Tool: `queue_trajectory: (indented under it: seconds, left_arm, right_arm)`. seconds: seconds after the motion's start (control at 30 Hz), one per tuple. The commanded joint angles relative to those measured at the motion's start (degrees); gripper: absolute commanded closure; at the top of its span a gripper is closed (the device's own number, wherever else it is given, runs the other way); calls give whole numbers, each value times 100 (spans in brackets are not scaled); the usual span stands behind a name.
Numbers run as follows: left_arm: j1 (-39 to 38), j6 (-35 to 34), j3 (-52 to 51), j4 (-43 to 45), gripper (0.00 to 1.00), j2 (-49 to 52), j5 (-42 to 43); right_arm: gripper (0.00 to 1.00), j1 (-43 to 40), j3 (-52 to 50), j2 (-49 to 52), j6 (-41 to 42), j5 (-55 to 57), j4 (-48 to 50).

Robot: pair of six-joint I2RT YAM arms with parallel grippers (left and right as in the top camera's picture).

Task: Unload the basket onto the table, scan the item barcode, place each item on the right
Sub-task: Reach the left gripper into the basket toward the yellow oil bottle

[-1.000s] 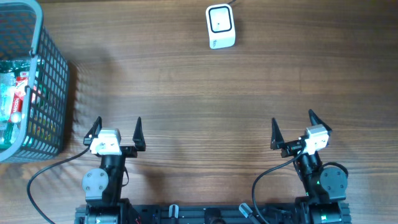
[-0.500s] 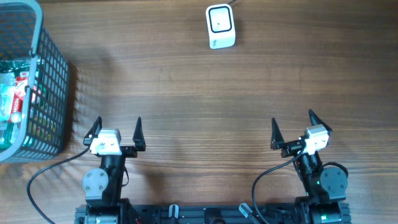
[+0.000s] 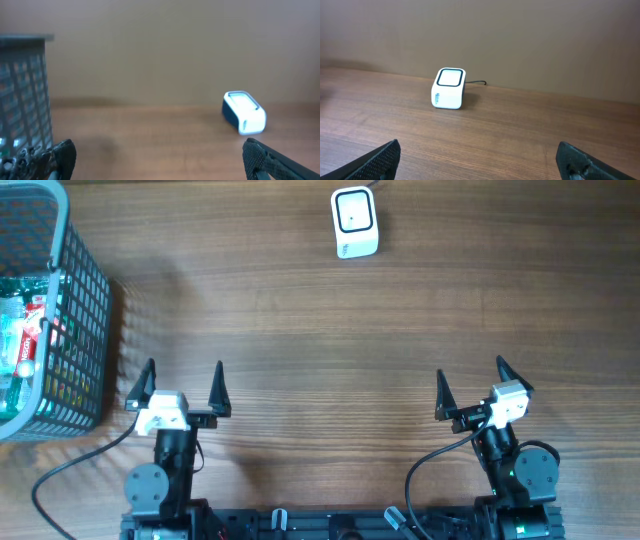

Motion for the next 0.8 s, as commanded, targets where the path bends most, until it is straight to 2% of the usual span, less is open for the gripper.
queue_trajectory:
  seconds: [0.0, 0.1, 0.17, 0.4, 0.5, 0.6, 0.63, 0.73, 0.77]
  left_arm:
    - [-4, -319, 1108, -258, 0, 107, 144]
    - [-4, -566, 2465, -1257, 0, 662, 142]
    - [-4, -774, 3703, -2245, 0, 1392, 195]
    - [-4, -782, 9394, -6594, 0, 5340, 621]
    - [-4, -785, 10802, -6940, 0, 6452, 623]
    - [-2, -706, 11263, -6926, 0, 7093, 415]
    - [-2, -896, 11263, -6865, 0, 7224, -48]
    - [190, -2212, 11263, -7156, 0, 7611, -1982]
    - [337, -2409, 11263, -7274, 0, 7724, -2328]
  right_arm:
    - [0, -28, -7, 17, 7, 17, 39]
    - [0, -28, -7, 17, 9, 17, 39]
    - [0, -28, -7, 17, 9, 15, 39]
    - [0, -28, -7, 17, 11, 15, 39]
    - [0, -28, -7, 17, 11, 17, 39]
    - [0, -28, -7, 17, 9, 17, 39]
    - [0, -28, -7, 17, 9, 15, 39]
    - [0, -28, -7, 17, 9, 17, 39]
    - [0, -28, -7, 17, 9, 17, 39]
